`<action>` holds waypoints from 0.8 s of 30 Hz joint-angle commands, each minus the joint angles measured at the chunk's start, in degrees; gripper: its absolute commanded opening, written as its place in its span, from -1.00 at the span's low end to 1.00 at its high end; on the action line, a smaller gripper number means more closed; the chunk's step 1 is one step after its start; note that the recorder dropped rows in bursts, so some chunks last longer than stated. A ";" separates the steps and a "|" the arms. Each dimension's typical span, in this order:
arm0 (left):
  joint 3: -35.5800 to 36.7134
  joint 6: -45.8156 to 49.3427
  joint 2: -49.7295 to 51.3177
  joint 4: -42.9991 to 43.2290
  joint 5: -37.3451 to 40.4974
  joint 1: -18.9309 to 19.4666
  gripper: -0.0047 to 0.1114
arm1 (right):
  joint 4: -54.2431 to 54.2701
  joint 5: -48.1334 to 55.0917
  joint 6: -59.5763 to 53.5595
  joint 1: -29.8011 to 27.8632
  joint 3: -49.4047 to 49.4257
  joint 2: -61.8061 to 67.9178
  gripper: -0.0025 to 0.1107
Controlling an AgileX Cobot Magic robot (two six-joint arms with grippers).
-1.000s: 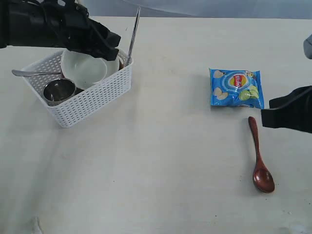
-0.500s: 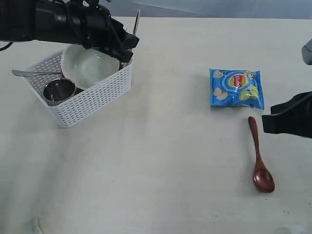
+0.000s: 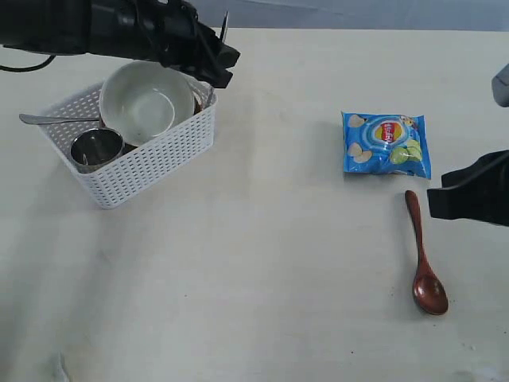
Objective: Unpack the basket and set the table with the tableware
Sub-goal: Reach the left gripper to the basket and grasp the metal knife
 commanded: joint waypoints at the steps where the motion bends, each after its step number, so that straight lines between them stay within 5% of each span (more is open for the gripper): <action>1: -1.24 -0.23 1.28 -0.13 0.50 -0.20 -0.03 | -0.16 0.01 -0.47 0.01 -0.34 0.03 -0.96; 11: -2.30 -0.33 3.30 -0.13 0.39 -0.20 -0.05 | -0.16 -0.01 -0.59 0.01 -0.34 0.03 -0.96; 20: -2.30 -0.33 3.30 -0.13 0.39 -0.20 -0.68 | -0.16 -0.01 -0.59 0.01 -0.34 0.03 -0.96; 24: -2.30 -0.33 3.30 -0.13 0.39 -0.20 -0.73 | -0.16 -0.01 -0.59 0.01 -0.34 0.03 -0.96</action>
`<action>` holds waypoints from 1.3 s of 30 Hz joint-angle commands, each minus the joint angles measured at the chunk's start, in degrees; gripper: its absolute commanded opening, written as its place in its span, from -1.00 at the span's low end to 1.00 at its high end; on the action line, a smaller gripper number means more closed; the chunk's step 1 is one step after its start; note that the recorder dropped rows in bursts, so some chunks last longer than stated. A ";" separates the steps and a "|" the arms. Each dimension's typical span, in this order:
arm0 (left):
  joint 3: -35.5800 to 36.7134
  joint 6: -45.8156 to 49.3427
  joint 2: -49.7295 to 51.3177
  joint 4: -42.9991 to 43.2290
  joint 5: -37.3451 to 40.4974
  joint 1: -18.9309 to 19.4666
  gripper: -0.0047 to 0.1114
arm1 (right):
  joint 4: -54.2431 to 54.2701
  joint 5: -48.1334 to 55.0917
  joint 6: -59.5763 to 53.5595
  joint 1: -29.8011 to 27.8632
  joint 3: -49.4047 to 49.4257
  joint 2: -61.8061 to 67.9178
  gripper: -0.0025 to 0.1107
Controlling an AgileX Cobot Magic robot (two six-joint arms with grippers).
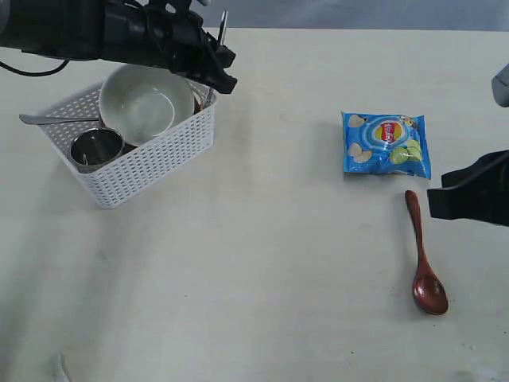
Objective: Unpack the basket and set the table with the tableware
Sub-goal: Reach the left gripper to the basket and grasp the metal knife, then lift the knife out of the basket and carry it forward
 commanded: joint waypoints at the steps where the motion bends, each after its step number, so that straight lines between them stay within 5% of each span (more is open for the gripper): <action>1: -0.25 0.03 -0.16 -0.13 -0.01 -0.20 -0.73 | -0.16 -0.01 -0.54 0.01 -0.34 0.03 -0.96; 10: -0.25 -2.09 -0.16 -0.13 0.38 -0.20 -0.92 | -0.16 -0.01 -0.54 0.01 -0.34 0.03 -0.96; 36: -0.39 -2.99 -16.12 -0.13 0.64 -0.20 -0.92 | -0.62 -0.01 -1.17 0.01 -0.34 0.03 -0.96; 39: -0.39 -10.67 -19.89 -0.13 3.39 -0.20 -0.92 | -0.62 -0.01 -1.53 0.01 -0.34 0.03 -0.96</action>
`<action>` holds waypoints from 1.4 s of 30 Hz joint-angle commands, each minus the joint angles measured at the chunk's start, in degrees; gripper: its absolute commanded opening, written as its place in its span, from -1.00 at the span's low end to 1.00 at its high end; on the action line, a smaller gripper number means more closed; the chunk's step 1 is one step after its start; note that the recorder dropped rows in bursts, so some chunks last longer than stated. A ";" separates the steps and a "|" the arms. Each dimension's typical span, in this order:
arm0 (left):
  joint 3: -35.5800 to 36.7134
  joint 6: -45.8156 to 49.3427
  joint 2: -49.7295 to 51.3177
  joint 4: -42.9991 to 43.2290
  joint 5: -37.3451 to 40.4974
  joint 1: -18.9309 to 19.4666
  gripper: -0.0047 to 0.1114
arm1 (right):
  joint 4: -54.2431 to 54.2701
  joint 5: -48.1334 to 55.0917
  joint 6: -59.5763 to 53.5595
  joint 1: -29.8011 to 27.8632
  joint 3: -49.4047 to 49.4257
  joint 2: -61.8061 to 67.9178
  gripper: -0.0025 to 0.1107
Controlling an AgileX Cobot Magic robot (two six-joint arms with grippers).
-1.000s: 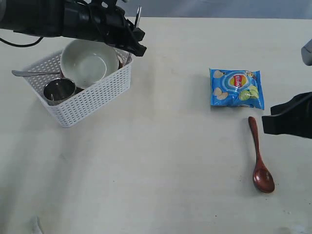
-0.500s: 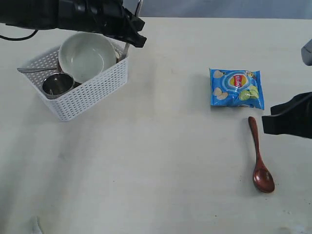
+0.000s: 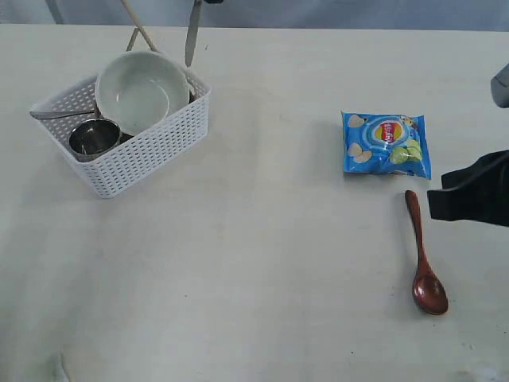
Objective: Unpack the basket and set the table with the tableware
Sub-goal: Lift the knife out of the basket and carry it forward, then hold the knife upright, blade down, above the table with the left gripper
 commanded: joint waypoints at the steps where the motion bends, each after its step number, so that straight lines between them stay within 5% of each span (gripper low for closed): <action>1: -0.39 -11.00 -5.06 -0.14 5.54 -0.20 -0.92 | -0.51 -0.01 -0.95 0.01 -0.34 0.03 -0.96; 4: -0.39 -28.26 -9.00 10.35 17.06 -0.09 -0.92 | -0.51 1.04 -2.34 0.01 -0.34 -0.66 -0.96; 7: -0.20 -47.76 -10.83 30.72 28.67 0.07 -0.92 | -1.51 0.81 -2.34 0.01 -0.34 -5.15 -0.96; 11: 2.24 -54.66 -10.70 33.09 35.52 0.07 -0.92 | -2.21 0.52 -2.34 0.01 -0.34 -9.34 -0.96; 15: 9.94 -55.18 -10.57 29.33 40.32 0.07 -0.92 | -2.21 0.52 -2.34 0.01 -0.34 -12.26 -0.96; 21: 24.36 -45.95 -10.43 15.63 39.39 0.07 -0.92 | -2.21 0.63 -2.34 0.01 -0.34 -13.19 -0.96; 26: 31.69 -42.32 -9.66 12.44 37.68 0.07 -0.92 | -2.09 0.63 -2.34 0.01 -0.34 -13.17 -0.96; 33: 32.97 -39.40 -2.64 11.71 36.51 0.40 -0.92 | -1.51 0.39 -2.34 0.01 -0.02 -13.17 -0.96; 42: 32.97 -32.39 8.89 8.85 47.93 11.33 -0.92 | -1.51 2.60 -2.34 0.01 -0.03 -13.17 -0.96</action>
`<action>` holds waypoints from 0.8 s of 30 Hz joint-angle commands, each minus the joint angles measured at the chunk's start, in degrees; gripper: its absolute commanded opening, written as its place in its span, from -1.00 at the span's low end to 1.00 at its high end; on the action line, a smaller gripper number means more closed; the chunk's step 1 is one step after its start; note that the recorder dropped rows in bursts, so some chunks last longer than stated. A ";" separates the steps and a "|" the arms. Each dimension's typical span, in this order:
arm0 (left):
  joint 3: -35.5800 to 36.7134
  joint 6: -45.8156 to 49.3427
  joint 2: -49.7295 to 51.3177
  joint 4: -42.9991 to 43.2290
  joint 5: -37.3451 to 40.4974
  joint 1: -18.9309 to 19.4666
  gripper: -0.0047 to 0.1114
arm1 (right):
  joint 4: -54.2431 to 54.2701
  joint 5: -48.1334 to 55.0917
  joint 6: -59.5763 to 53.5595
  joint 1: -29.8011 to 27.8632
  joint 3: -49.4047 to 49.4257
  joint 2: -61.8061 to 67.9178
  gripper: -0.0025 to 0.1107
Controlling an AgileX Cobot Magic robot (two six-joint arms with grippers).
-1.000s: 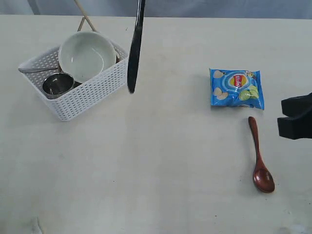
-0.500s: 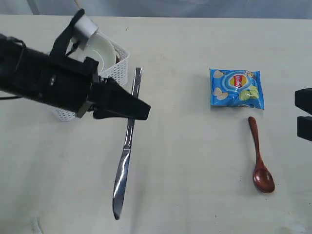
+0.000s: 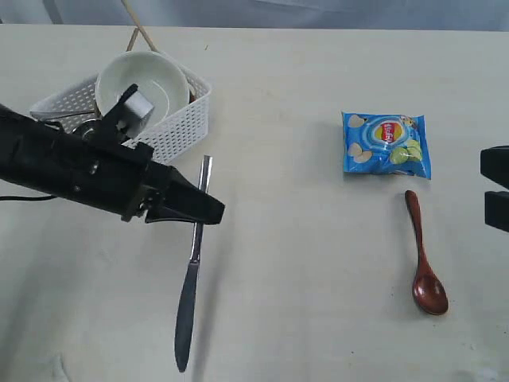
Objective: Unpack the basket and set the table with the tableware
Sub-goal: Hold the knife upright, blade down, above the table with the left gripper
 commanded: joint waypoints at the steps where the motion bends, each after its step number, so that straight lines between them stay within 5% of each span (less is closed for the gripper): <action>1: 0.37 2.48 3.59 -2.13 3.22 4.96 -0.92 | 0.00 1.63 -0.61 0.01 -0.03 -0.27 -0.96; 24: -4.19 -4.21 9.12 1.99 -1.99 6.09 -0.92 | 0.00 1.50 -0.61 0.01 -0.03 -0.27 -0.96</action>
